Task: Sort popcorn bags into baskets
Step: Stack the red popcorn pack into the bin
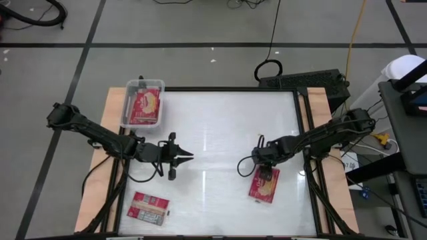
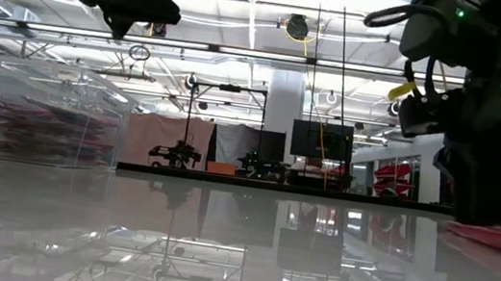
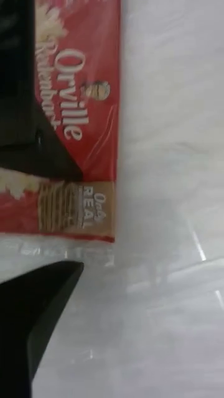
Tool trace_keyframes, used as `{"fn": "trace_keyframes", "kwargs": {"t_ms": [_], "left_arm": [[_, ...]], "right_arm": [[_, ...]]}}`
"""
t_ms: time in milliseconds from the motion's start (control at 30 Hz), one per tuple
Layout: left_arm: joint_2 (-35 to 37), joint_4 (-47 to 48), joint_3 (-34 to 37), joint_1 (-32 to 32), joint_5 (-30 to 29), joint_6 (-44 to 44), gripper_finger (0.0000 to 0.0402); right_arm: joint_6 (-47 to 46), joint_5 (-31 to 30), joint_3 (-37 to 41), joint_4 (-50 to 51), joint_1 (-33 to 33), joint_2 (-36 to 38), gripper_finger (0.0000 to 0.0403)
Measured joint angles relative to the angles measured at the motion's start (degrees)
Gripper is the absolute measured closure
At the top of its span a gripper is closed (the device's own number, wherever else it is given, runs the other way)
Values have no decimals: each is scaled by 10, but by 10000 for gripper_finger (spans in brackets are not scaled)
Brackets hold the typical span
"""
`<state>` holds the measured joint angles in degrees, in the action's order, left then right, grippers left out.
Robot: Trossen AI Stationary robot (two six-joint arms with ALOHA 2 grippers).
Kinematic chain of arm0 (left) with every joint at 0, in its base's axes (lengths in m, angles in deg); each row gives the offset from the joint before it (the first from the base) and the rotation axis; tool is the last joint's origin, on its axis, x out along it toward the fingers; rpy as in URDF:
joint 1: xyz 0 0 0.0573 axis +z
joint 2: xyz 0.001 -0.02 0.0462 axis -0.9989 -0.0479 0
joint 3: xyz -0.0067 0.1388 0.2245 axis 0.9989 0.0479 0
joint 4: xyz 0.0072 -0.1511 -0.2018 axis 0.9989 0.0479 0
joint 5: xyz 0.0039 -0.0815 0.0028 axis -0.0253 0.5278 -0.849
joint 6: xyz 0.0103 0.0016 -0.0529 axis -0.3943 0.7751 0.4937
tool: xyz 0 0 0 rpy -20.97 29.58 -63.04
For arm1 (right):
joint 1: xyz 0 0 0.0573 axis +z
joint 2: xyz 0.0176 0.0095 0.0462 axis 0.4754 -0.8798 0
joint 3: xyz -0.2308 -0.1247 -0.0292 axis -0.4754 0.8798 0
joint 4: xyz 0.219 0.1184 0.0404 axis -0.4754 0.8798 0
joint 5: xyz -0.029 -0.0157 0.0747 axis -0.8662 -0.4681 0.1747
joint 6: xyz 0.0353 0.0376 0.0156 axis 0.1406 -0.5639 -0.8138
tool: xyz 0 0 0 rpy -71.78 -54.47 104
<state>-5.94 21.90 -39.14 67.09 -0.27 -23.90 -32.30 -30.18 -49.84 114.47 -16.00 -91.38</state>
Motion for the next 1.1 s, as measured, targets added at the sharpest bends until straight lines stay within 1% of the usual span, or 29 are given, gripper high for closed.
{"fn": "trace_keyframes", "kwargs": {"t_ms": [67,267,300,333,400,533,667,800,900,1000,1100], "left_arm": [[0,-5,0,0,0,0,339],[0,-8,0,0,0,-4,339],[0,-8,0,0,0,-4,339],[0,-8,0,2,0,-4,339],[0,-8,0,5,0,-4,339],[-1,-6,0,13,0,0,339],[-20,-17,0,18,0,11,339],[-63,-74,0,18,0,1,339],[-108,-147,0,20,4,-6,335],[-153,-214,0,30,7,-3,309],[-202,-268,0,45,14,9,266]], "right_arm": [[-8,1,0,-11,0,2,223],[-23,6,1,-62,1,14,367],[-22,6,2,-71,1,18,384],[-18,5,3,-81,1,22,393],[-14,-4,4,-116,1,29,392],[9,-44,4,-153,2,50,400],[31,-80,3,-177,1,66,402],[63,-131,3,-223,1,85,403],[84,-176,3,-261,1,100,403],[98,-221,2,-300,1,111,403],[115,-236,2,-337,1,115,403]]}}
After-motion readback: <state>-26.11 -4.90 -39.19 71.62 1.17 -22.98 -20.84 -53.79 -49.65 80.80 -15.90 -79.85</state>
